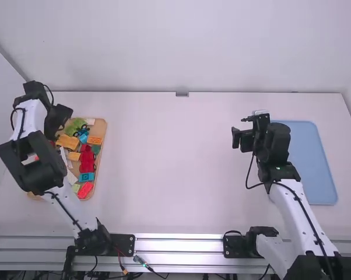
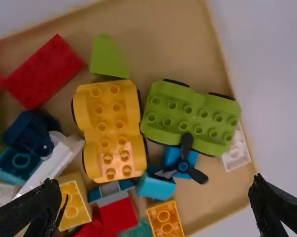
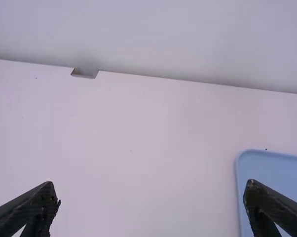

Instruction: Assemble lego blocks to make yellow taxi

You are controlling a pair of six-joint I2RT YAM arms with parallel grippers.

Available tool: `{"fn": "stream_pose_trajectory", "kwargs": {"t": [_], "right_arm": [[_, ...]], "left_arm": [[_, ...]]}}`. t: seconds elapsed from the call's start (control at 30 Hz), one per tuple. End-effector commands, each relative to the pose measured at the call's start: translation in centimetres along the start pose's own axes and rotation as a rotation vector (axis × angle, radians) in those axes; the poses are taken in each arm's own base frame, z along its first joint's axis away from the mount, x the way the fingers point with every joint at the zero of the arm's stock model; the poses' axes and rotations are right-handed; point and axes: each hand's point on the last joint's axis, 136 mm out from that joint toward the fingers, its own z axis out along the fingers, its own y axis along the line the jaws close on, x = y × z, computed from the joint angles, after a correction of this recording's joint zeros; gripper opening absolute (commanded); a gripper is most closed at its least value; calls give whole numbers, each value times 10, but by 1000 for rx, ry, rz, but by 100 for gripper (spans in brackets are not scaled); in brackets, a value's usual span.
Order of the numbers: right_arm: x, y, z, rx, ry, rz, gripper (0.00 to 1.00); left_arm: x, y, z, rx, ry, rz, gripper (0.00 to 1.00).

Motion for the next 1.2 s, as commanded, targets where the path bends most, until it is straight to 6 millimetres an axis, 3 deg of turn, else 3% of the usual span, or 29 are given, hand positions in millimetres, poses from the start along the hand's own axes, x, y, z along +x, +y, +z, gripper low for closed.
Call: {"fn": "stream_pose_trajectory", "kwargs": {"t": [0.0, 0.1, 0.53, 0.6, 0.67, 0.93, 1.17], "right_arm": [[-18, 2, -2, -9, -35, -7, 99], [-17, 2, -2, -8, -32, 12, 99], [-17, 2, -2, -9, -29, 20, 99], [-17, 2, -2, -9, -29, 21, 99], [-16, 2, -2, -10, -28, 21, 99], [-17, 2, -2, -9, -29, 20, 99], [-17, 2, -2, -10, -29, 21, 99]], "left_arm": [[13, -6, 16, 17, 60, 31, 99], [17, -3, 30, -4, 85, 31, 100], [27, 21, 54, -125, 113, -27, 94], [29, 23, 57, -133, 119, -27, 82], [32, 25, 59, -138, 124, -26, 78], [39, 41, 72, -187, 115, -22, 82], [44, 43, 86, -178, 96, -18, 81]]}}
